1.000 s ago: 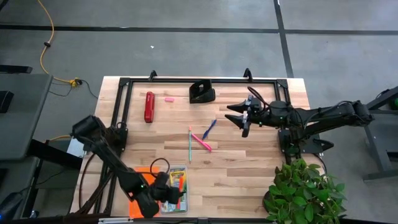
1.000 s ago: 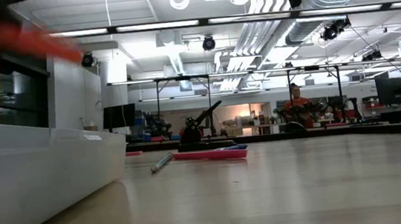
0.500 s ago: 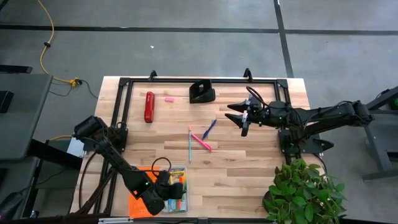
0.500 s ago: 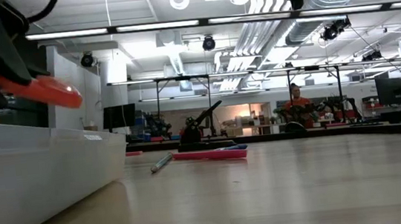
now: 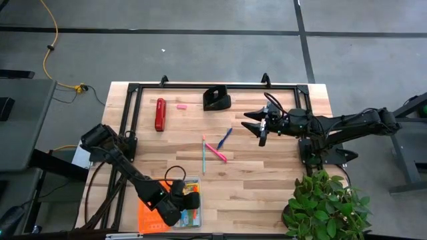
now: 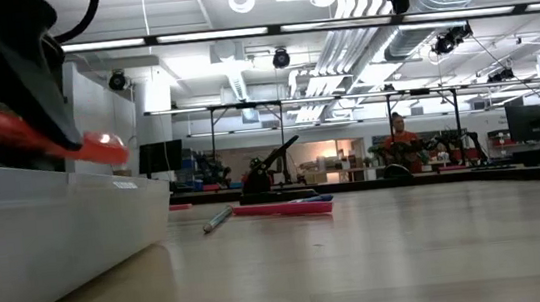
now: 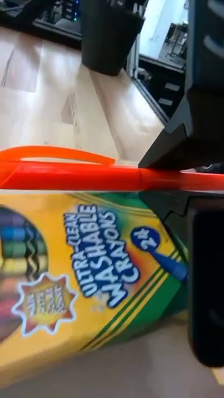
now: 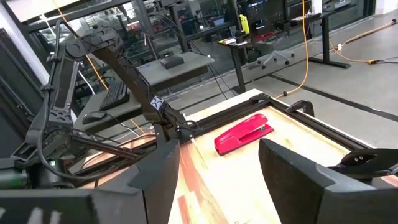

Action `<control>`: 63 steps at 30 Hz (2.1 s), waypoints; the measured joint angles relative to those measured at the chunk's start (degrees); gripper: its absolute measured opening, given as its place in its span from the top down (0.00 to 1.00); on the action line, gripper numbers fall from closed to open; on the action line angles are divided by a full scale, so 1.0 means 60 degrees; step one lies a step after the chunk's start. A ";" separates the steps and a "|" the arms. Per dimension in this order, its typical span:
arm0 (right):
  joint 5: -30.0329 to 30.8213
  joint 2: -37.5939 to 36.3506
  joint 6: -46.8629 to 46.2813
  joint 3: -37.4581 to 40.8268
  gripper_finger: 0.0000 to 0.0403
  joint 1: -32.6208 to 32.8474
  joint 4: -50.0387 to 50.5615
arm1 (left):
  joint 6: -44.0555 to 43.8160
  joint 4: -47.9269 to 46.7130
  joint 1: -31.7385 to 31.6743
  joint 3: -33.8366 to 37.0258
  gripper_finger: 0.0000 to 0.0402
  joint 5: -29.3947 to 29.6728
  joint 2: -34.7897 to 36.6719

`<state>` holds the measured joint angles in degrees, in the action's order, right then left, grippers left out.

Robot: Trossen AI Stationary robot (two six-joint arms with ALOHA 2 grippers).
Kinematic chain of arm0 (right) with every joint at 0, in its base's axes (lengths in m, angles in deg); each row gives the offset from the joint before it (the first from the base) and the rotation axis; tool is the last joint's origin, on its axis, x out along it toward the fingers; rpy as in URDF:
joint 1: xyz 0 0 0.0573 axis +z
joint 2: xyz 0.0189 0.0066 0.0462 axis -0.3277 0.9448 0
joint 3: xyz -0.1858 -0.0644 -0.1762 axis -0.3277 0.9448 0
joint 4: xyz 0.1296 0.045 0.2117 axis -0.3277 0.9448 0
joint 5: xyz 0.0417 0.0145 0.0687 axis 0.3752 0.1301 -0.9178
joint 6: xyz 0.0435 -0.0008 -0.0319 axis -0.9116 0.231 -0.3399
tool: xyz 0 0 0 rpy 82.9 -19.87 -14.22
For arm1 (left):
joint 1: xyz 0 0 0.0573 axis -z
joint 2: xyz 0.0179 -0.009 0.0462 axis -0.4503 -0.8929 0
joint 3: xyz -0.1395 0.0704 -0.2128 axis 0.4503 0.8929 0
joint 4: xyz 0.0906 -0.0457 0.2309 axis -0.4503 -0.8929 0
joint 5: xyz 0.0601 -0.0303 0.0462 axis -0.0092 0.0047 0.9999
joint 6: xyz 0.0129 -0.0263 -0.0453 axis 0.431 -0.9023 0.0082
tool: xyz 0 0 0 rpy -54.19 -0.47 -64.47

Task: Pack school essentials
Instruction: Put the orange pen into the supply box, then put the blue pen into the supply box

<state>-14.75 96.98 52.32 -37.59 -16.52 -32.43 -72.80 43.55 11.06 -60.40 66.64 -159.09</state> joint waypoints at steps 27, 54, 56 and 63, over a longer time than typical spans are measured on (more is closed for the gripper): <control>-0.0004 0.0000 0.0000 0.0000 0.48 -0.0001 0.0002 | 0.1688 -0.0095 -0.0113 0.0001 0.70 -0.0351 0.0531; -0.0876 -0.0004 0.0683 0.0000 0.48 0.0007 -0.0934 | 1.8609 -0.2356 -0.5247 -0.0002 0.62 -0.0860 0.8783; -0.0731 -0.0004 0.0827 0.0000 0.48 0.0007 -0.0926 | 1.9323 -0.2231 -0.5762 0.0100 0.62 -0.1286 0.9184; -0.0513 -0.0004 0.0831 0.0000 0.48 0.0007 -0.0962 | 1.9821 0.0270 -0.7081 0.1801 0.62 -0.3042 1.0360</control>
<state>-17.83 96.95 57.30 -37.59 -16.47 -38.21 46.13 45.17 -31.42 -49.59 48.39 -96.92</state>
